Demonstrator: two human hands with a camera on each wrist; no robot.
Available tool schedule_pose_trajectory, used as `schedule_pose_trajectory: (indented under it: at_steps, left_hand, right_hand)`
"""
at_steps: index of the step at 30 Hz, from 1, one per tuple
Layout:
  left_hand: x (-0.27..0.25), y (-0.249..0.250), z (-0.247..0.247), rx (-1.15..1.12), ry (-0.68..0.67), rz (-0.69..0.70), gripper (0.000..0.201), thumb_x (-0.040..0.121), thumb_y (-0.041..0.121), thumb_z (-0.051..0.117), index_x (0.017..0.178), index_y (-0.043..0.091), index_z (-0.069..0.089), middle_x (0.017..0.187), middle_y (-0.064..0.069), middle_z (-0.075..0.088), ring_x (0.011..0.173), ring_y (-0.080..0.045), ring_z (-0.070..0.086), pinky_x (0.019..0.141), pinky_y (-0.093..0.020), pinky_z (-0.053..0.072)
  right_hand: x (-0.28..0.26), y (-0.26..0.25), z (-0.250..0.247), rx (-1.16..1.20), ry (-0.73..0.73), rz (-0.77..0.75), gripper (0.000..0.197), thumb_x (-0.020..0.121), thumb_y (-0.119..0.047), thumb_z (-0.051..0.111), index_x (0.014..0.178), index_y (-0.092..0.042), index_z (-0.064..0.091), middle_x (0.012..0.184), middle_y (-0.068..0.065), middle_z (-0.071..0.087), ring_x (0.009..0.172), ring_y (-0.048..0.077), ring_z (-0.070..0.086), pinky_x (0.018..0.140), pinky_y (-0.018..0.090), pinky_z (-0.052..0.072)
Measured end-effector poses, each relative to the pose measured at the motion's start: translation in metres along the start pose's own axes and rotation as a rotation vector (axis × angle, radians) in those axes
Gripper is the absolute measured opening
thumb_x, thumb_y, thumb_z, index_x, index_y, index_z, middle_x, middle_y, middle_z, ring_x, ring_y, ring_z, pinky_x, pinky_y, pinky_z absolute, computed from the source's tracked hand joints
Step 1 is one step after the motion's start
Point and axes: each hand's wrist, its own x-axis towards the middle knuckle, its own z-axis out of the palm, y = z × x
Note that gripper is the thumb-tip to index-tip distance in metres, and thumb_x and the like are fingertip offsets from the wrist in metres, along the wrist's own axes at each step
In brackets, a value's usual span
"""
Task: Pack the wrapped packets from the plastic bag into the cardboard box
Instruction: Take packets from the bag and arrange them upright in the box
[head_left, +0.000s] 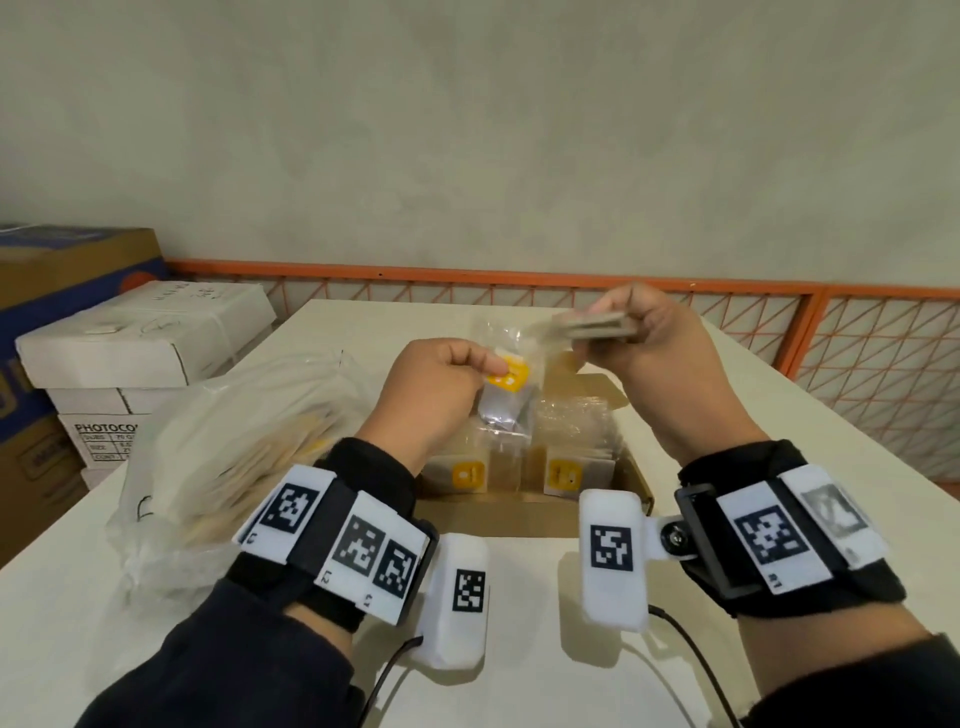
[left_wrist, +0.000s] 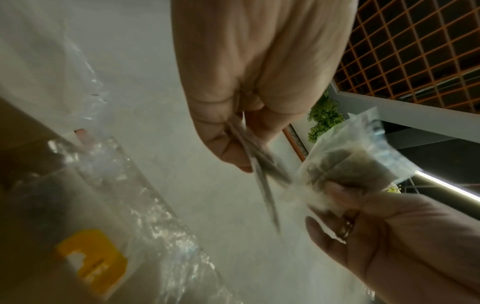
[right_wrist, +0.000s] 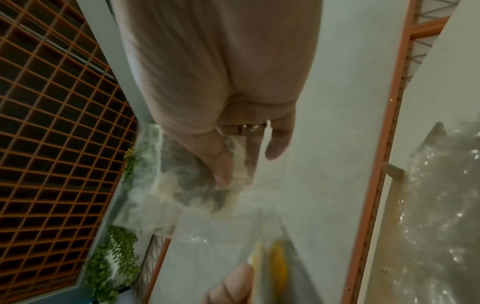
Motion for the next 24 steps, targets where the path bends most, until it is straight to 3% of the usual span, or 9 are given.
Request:
schedule_pose_trajectory:
  at_steps: [3, 6, 8, 10, 13, 15, 18, 21, 24]
  left_hand:
    - [-0.003, 0.005, 0.000, -0.114, -0.007, -0.062, 0.033, 0.088, 0.007, 0.048, 0.062, 0.017, 0.065, 0.069, -0.002, 0.057, 0.062, -0.015, 0.048, 0.053, -0.019, 0.042]
    - [-0.006, 0.007, -0.001, -0.266, -0.089, -0.106, 0.037, 0.092, 0.036, 0.049, 0.067, 0.015, 0.066, 0.080, -0.012, 0.060, 0.076, -0.025, 0.052, 0.074, -0.035, 0.042]
    - [-0.007, 0.008, -0.002, -0.268, -0.132, -0.061, 0.029, 0.090, 0.031, 0.056, 0.070, 0.015, 0.069, 0.074, -0.009, 0.062, 0.071, -0.022, 0.054, 0.072, -0.033, 0.044]
    - [-0.005, 0.007, -0.002, -0.230, -0.101, -0.033, 0.023, 0.089, 0.017, 0.060, 0.067, 0.014, 0.067, 0.058, 0.000, 0.057, 0.056, -0.012, 0.046, 0.058, -0.023, 0.038]
    - [-0.003, 0.003, -0.005, -0.211, -0.027, -0.039, 0.015, 0.088, 0.014, 0.061, 0.075, 0.009, 0.066, 0.064, -0.003, 0.054, 0.054, -0.009, 0.043, 0.050, -0.017, 0.036]
    - [-0.001, 0.001, -0.007, -0.209, 0.033, -0.028, 0.014, 0.087, 0.014, 0.063, 0.074, 0.009, 0.064, 0.066, -0.005, 0.055, 0.055, -0.010, 0.045, 0.049, -0.014, 0.039]
    - [0.000, 0.001, -0.008, -0.224, 0.091, 0.017, 0.019, 0.083, 0.012, 0.067, 0.065, 0.014, 0.062, 0.059, 0.000, 0.057, 0.049, -0.006, 0.047, 0.046, -0.012, 0.040]
    - [-0.001, 0.001, -0.005, -0.220, 0.070, 0.054, 0.012, 0.080, 0.010, 0.069, 0.069, 0.010, 0.065, 0.057, 0.002, 0.059, 0.046, -0.002, 0.049, 0.046, -0.012, 0.041]
    - [-0.002, 0.000, -0.004, -0.138, 0.062, 0.084, 0.008, 0.079, 0.010, 0.071, 0.072, 0.013, 0.067, 0.062, 0.004, 0.062, 0.049, 0.000, 0.053, 0.052, -0.014, 0.045]
  right_hand:
    - [-0.001, 0.002, 0.004, -0.019, 0.016, -0.059, 0.036, 0.071, 0.016, 0.067, 0.066, -0.018, 0.056, 0.094, -0.005, 0.065, 0.093, 0.008, 0.063, 0.088, 0.031, 0.049]
    - [-0.002, 0.008, 0.014, -0.118, 0.076, -0.131, 0.046, 0.064, 0.014, 0.073, 0.062, -0.030, 0.059, 0.095, -0.015, 0.053, 0.098, 0.002, 0.052, 0.090, 0.023, 0.040]
    - [-0.001, 0.013, 0.020, -0.205, 0.117, -0.190, 0.053, 0.065, 0.014, 0.073, 0.060, -0.037, 0.059, 0.090, -0.017, 0.044, 0.091, -0.005, 0.044, 0.086, 0.009, 0.033]
    - [-0.002, 0.011, 0.023, -0.269, 0.121, -0.209, 0.054, 0.069, 0.013, 0.071, 0.061, -0.040, 0.059, 0.091, -0.017, 0.039, 0.095, -0.003, 0.042, 0.086, 0.003, 0.030]
    - [-0.005, 0.008, 0.022, -0.326, 0.148, -0.166, 0.049, 0.077, 0.012, 0.056, 0.074, -0.036, 0.062, 0.095, -0.016, 0.039, 0.098, -0.004, 0.041, 0.082, -0.002, 0.031]
    - [-0.002, 0.007, 0.018, -0.267, 0.180, -0.091, 0.043, 0.081, 0.007, 0.051, 0.090, -0.033, 0.060, 0.094, -0.013, 0.043, 0.090, 0.004, 0.048, 0.079, 0.006, 0.039]
    - [-0.004, 0.005, 0.017, -0.057, 0.041, 0.119, 0.025, 0.087, -0.018, 0.060, 0.109, -0.030, 0.054, 0.081, -0.005, 0.055, 0.077, 0.015, 0.057, 0.074, 0.033, 0.050]
    - [-0.008, 0.008, 0.022, -0.139, -0.112, 0.185, 0.050, 0.081, -0.031, 0.070, 0.124, -0.023, 0.046, 0.090, 0.009, 0.067, 0.083, 0.021, 0.066, 0.072, 0.034, 0.053]
    - [-0.008, 0.007, 0.025, -0.153, -0.090, 0.106, 0.028, 0.083, -0.013, 0.068, 0.106, -0.022, 0.055, 0.092, 0.000, 0.071, 0.076, 0.008, 0.066, 0.065, 0.021, 0.049]
